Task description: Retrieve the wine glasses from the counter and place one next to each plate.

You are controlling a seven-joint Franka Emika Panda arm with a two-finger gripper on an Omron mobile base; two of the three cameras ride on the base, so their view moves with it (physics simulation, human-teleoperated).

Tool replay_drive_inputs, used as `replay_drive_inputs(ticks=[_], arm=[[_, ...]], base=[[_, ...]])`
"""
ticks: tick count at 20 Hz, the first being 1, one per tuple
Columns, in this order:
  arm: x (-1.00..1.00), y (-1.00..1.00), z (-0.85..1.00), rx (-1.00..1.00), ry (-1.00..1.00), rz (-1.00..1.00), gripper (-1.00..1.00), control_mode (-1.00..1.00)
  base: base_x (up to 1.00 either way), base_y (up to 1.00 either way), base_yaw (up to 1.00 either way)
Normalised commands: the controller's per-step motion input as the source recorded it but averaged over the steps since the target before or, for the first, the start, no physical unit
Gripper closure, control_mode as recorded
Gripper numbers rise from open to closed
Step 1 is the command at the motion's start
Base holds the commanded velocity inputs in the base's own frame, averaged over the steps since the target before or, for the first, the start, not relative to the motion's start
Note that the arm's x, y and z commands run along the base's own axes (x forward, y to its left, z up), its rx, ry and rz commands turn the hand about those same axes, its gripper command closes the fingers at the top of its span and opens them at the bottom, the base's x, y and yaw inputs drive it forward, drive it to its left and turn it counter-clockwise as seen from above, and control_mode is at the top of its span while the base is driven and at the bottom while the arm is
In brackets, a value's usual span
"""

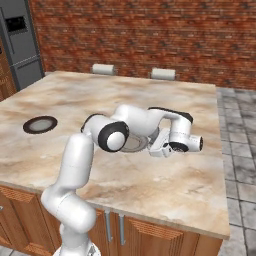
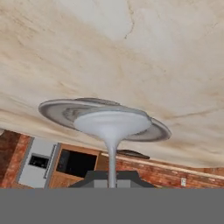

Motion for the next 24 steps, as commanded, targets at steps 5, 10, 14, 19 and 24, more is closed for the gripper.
replay_drive_inputs(ticks=[5,10,14,19,24], arm=[[0.19,-0.01,-0.22,-0.04,0.01,-0.04,1.00,-1.00],[0.17,-0.09,-0.17,-0.01,0.00,-0.01,1.00,-1.00],[0.19,-0.14,-0.21,0.00,0.00,0.00,1.00,-1.00],[0.21,-0.12,-0.22,0.00,0.00,0.00,1.00,-1.00],[0.20,-0.07,-0.20,0.00,0.00,0.00,1.00,-1.00]], base=[[0.00,0.00,0.00],[0.00,0.00,0.00],[0.00,0.00,0.00],[0.00,0.00,0.00],[0.00,0.00,0.00]])
